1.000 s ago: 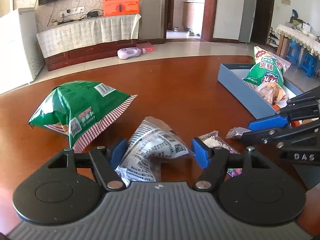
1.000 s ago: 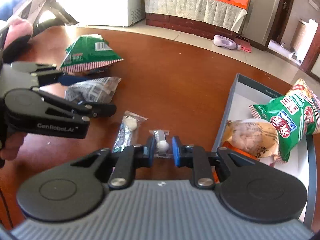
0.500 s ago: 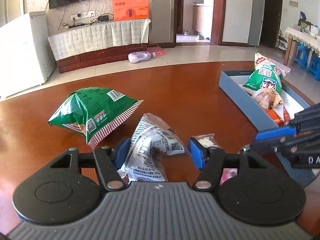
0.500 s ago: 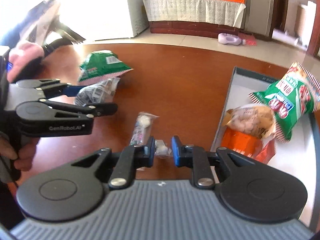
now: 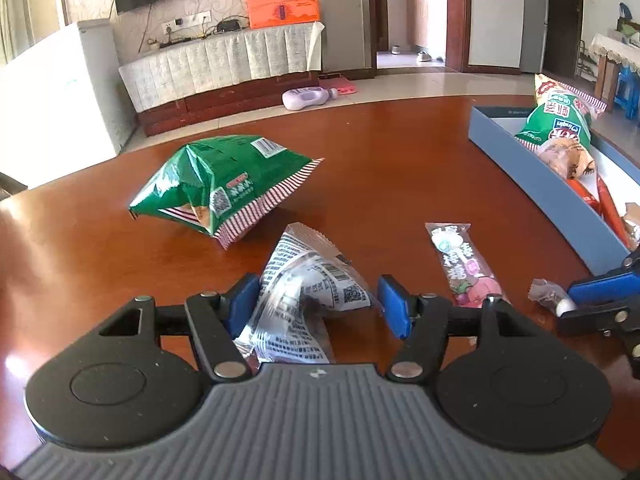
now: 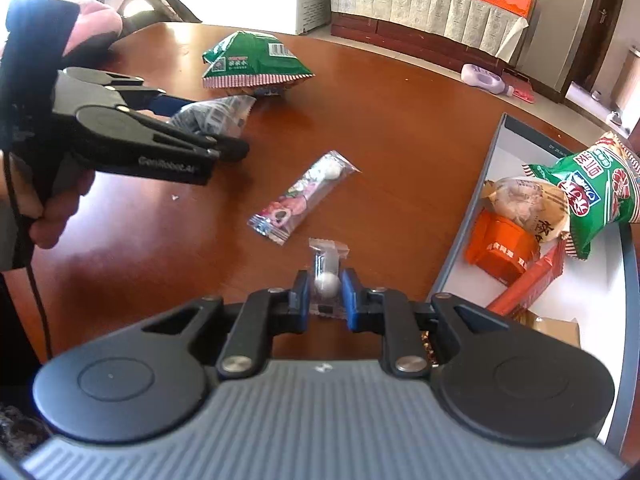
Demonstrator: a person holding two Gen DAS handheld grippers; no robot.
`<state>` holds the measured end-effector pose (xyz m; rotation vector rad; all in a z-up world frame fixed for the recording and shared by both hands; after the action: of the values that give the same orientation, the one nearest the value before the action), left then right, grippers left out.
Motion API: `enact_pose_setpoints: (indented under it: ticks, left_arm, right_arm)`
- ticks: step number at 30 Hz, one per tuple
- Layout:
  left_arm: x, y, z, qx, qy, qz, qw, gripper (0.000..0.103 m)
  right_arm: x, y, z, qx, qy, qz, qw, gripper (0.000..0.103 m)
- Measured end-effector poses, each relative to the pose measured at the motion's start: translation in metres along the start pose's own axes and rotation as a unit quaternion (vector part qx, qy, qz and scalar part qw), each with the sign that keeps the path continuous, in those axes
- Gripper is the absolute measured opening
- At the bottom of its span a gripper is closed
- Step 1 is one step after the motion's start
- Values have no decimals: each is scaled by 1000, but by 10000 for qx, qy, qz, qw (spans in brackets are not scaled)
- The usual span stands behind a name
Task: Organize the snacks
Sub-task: 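Close left gripper on the clear printed wrapper while right gripper lifts the candy packet, then carry the clear wrapper in left gripper and candy packet in right gripper toward the box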
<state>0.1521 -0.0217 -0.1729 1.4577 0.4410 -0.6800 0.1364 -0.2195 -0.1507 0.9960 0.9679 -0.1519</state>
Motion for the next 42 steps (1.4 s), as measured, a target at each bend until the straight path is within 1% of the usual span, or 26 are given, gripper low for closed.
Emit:
enact_pose_setpoints:
  ticks: [3, 6, 11, 14, 16, 21, 23, 25, 27, 30, 32, 35, 37, 41, 42]
  left_arm:
    - [1, -2, 2, 8, 48, -46, 10000, 75]
    - [3, -4, 5, 56, 81, -95, 9999, 75]
    - [3, -2, 6, 74, 25, -106, 9999, 70]
    - [0, -2, 7, 128, 12, -117, 9998, 67]
    - [-2, -3, 6, 119, 63, -129, 9998, 66]
    - [-14, -2, 6, 59, 123, -49, 9999, 66]
    - [-19, -3, 8, 74, 139, -24, 9999, 65]
    - [-24, -4, 10, 56, 154, -7, 9999, 65]
    - [-29, -4, 14, 55, 136, 25, 9999, 65]
    - [-36, -5, 19, 99, 116, 44, 9999, 65]
    - [-38, -6, 21, 109, 126, 32, 9999, 65]
    - [-38, -8, 23, 77, 114, 15, 9999, 65]
    - [-37, -9, 23, 76, 114, 5, 9999, 65]
    - [-34, -11, 23, 78, 113, -28, 9999, 65]
    - [-33, -11, 22, 75, 123, -38, 9999, 65]
  right_arm:
    - [2, 2, -4, -161, -108, -13, 9998, 24]
    - [4, 4, -1, -80, -61, 17, 9999, 24]
    - [7, 8, 2, 41, 75, -5, 10000, 22]
    - [6, 8, 2, 251, 250, 35, 9994, 22]
    - [1, 8, 5, 394, 274, 112, 9988, 22]
    - [-14, 8, 19, 1006, 445, 395, 9932, 21]
    - [-16, 6, 21, 1101, 432, 416, 9921, 20]
    - [-19, 5, 22, 1149, 467, 451, 9913, 16]
    - [-24, 5, 23, 1178, 501, 524, 9904, 16]
    - [-25, 2, 23, 1076, 432, 471, 9921, 16]
    - [-25, 0, 20, 889, 339, 412, 9946, 17]
    - [-23, -2, 11, 572, 433, 323, 9969, 19]
    - [-19, -3, 2, 166, 282, 236, 9992, 36]
    - [-8, -2, -9, -589, -22, 1, 9983, 36]
    - [-6, 0, -11, -709, -78, 24, 9975, 36]
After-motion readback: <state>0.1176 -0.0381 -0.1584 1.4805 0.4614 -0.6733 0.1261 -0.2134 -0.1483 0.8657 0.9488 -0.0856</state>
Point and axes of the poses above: each gripper's, at about its wrist camera, not at the fingertips, and x roughly the way its jaws point, z to its right, y to its top, the point moved 5 cm from there along x, roughly the way its jaws point, and after that the axes turned 13 degrees about -x, right-handed, at the moved point
